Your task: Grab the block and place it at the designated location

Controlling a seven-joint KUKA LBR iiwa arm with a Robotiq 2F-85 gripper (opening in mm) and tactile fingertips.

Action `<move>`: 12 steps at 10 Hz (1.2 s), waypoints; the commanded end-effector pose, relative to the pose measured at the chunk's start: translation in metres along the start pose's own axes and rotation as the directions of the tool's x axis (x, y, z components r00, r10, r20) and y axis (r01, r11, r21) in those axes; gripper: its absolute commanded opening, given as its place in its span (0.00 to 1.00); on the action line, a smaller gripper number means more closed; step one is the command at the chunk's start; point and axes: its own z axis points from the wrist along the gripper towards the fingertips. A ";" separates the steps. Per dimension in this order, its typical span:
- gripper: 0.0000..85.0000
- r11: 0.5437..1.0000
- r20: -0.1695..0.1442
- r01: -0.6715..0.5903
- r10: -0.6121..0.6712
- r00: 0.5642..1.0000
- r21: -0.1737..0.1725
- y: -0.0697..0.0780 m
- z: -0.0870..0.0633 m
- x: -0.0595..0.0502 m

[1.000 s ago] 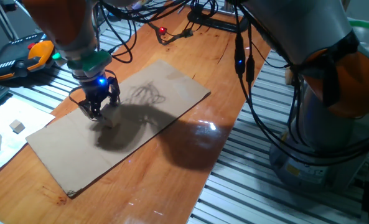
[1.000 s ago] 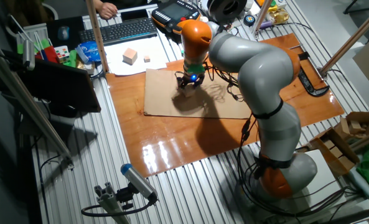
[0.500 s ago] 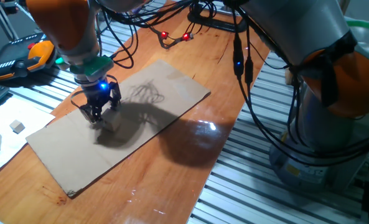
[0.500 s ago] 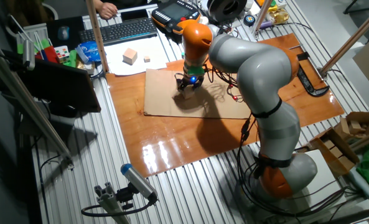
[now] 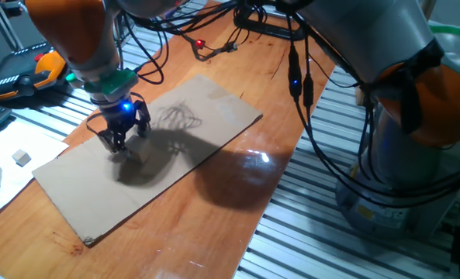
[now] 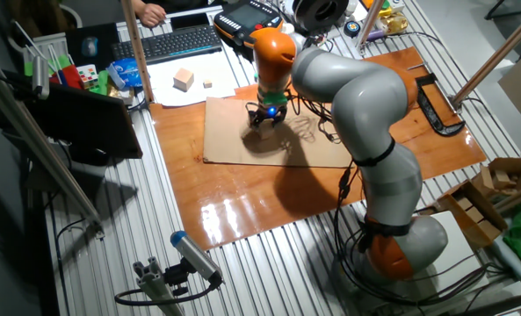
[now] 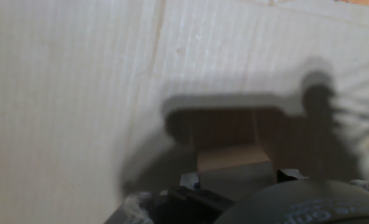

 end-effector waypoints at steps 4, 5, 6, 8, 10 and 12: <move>0.75 0.999 -0.040 -0.046 0.046 0.998 0.008 -0.004 -0.045 0.026; 0.69 1.000 -0.037 -0.024 0.024 0.999 0.004 -0.008 -0.055 0.035; 0.57 1.000 -0.030 0.007 -0.006 1.000 0.002 -0.014 -0.065 0.043; 0.26 0.996 -0.031 0.085 -0.084 0.996 0.019 -0.027 -0.078 0.055; 0.01 0.986 -0.026 0.166 -0.166 0.986 0.012 -0.049 -0.093 0.065; 0.01 0.971 -0.018 0.237 -0.237 0.971 0.033 -0.065 -0.103 0.068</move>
